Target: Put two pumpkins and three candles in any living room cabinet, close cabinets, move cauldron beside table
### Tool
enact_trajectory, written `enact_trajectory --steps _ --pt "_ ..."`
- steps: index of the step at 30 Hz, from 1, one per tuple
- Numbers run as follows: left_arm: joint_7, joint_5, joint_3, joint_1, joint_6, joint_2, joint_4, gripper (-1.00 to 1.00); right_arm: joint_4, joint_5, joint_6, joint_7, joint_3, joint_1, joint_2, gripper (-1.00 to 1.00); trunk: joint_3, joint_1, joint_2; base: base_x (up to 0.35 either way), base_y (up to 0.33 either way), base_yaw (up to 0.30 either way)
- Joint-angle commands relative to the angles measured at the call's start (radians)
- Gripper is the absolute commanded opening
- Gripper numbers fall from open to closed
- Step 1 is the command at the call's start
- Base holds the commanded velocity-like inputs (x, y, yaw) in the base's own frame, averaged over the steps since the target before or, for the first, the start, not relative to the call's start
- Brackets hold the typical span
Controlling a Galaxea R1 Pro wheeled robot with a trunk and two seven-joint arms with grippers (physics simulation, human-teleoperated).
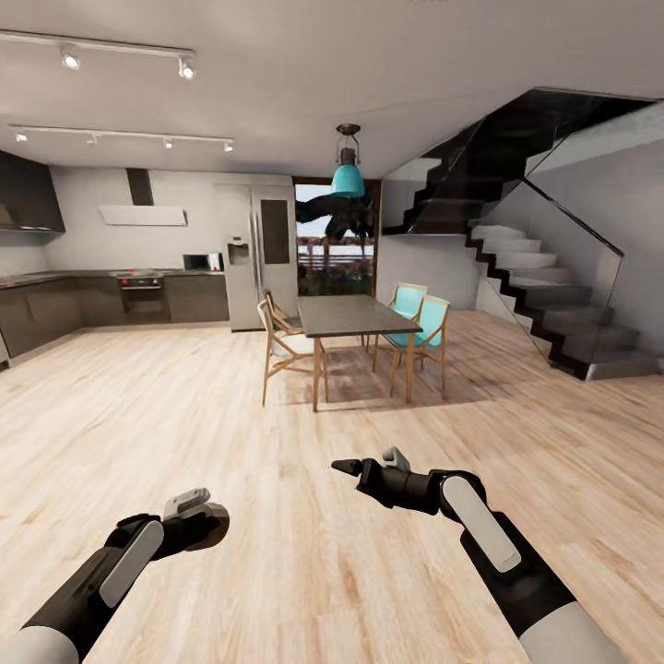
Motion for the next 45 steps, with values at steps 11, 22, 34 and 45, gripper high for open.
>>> enact_trajectory --steps 11,22,34,45 --pt "0.010 0.011 -0.003 -0.001 0.001 0.001 -0.002 -1.00 -0.002 -0.012 0.001 -0.005 0.002 -0.001 -0.001 1.00 0.004 0.000 -0.001 0.085 0.000 -0.260" --pt "0.010 0.010 -0.003 -0.001 0.001 0.002 -0.002 -1.00 0.000 -0.013 0.002 -0.003 0.002 -0.001 -0.001 1.00 0.010 0.000 -0.001 0.095 0.000 -0.280" --pt "0.011 0.008 -0.003 -0.001 0.001 0.003 -0.002 -1.00 0.019 -0.014 -0.001 0.000 0.002 -0.001 -0.002 1.00 0.012 0.000 -0.001 0.238 -0.093 -0.286" --pt "0.010 0.009 -0.003 -0.001 0.001 0.003 -0.002 -1.00 0.026 -0.014 0.000 0.020 0.001 -0.001 -0.005 1.00 0.011 0.000 -0.001 0.277 -0.140 -0.152"
